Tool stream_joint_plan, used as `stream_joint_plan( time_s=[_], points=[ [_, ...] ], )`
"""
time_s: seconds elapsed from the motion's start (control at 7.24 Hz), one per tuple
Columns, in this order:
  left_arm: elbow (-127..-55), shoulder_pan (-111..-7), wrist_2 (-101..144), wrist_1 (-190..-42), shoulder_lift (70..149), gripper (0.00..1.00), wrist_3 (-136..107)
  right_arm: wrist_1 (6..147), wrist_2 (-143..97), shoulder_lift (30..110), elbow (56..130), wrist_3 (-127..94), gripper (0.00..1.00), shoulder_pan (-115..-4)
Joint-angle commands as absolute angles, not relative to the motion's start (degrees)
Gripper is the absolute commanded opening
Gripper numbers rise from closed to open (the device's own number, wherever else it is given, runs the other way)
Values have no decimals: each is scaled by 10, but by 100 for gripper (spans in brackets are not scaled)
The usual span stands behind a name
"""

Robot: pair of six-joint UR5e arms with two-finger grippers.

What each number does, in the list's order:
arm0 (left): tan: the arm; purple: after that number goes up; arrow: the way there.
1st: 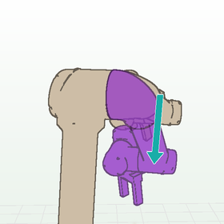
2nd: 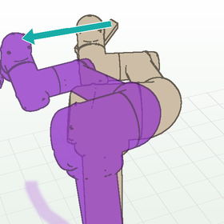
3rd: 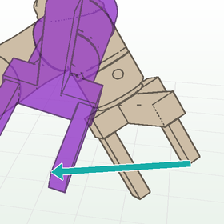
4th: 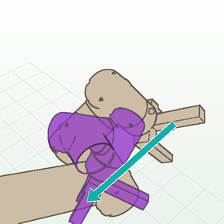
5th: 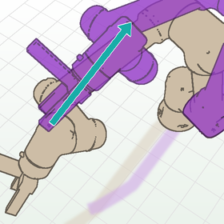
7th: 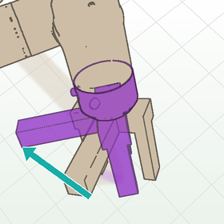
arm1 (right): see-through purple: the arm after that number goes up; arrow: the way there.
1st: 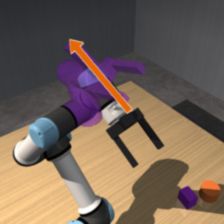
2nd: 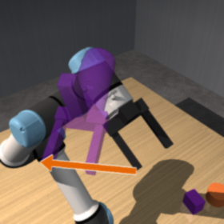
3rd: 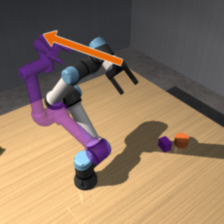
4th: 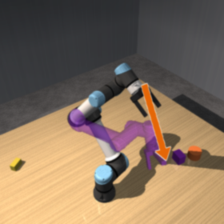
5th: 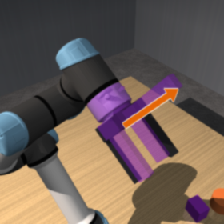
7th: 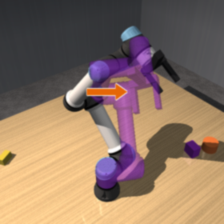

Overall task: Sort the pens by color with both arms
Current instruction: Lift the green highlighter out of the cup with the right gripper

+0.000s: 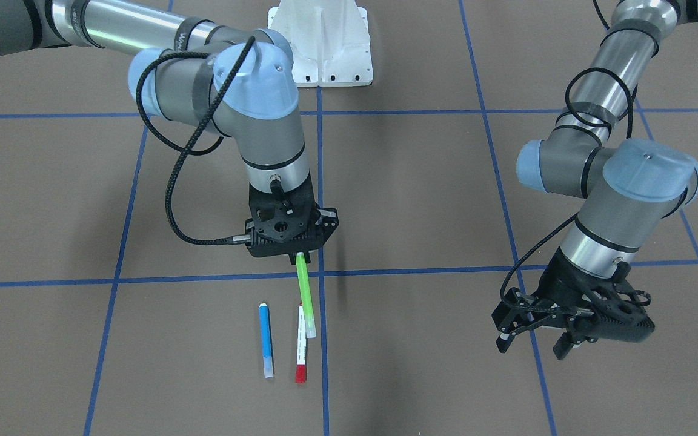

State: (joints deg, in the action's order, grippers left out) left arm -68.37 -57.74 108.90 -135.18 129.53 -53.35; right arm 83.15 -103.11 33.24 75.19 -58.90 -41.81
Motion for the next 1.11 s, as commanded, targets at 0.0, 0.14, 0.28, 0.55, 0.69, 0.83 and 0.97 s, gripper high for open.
stream_joint_plan(
  time_s=[0.0,0.14,0.28,0.55,0.69,0.83,0.97],
  points=[
    [-682,-577,1089,-1352,1295,100,-533,769,-945,265,623,-618,0,-412],
    [-682,-577,1089,-1352,1295,100,-533,759,-921,254,596,-618,0,-400],
    [-679,-577,1089,-1352,1295,100,-533,719,-905,254,570,-627,0,-386],
    [-676,-577,1089,-1352,1294,100,-533,680,-865,257,535,-630,0,-356],
    [-674,-577,1089,-1352,1294,100,-533,679,-834,256,530,-630,0,-346],
    [-674,-577,1088,-1352,1294,100,-533,652,-823,256,512,-625,0,-345],
    [-674,-577,1089,-1352,1295,100,-533,623,-817,252,482,-625,0,-345]
  ],
)
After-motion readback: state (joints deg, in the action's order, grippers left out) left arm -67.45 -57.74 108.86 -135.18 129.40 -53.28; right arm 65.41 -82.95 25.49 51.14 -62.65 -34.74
